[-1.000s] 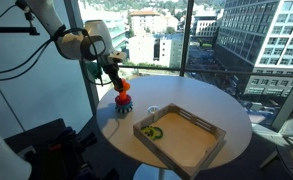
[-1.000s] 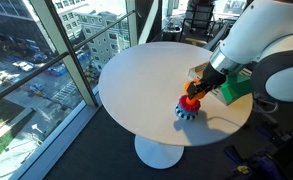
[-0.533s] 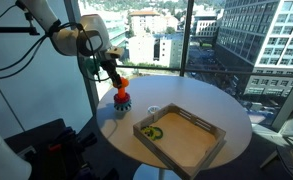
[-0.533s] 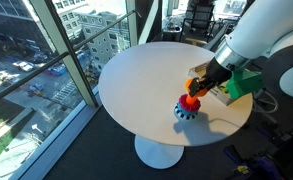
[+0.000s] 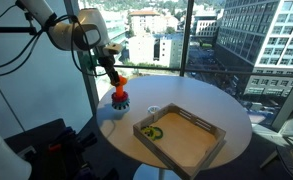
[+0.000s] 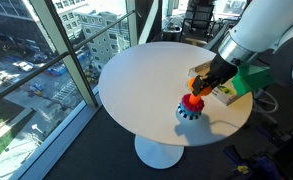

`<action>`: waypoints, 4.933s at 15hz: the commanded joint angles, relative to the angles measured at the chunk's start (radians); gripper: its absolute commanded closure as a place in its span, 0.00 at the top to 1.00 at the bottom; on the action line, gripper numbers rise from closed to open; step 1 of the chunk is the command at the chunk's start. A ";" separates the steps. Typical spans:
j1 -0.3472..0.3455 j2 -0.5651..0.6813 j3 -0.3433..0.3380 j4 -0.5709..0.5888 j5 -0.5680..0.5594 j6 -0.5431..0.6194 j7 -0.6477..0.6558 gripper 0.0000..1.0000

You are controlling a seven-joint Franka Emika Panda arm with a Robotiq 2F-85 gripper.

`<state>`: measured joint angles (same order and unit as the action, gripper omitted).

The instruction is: Take a ring off of the ring toss

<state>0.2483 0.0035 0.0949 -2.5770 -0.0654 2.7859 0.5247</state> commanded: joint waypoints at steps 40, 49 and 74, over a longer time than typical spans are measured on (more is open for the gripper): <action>-0.073 -0.128 0.046 -0.027 0.107 -0.052 -0.059 0.56; -0.136 -0.150 0.018 -0.039 0.157 -0.055 -0.078 0.34; -0.252 0.108 -0.118 -0.001 0.113 -0.022 -0.026 0.45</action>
<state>-0.0141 0.0622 -0.0062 -2.5990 0.0805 2.7558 0.4673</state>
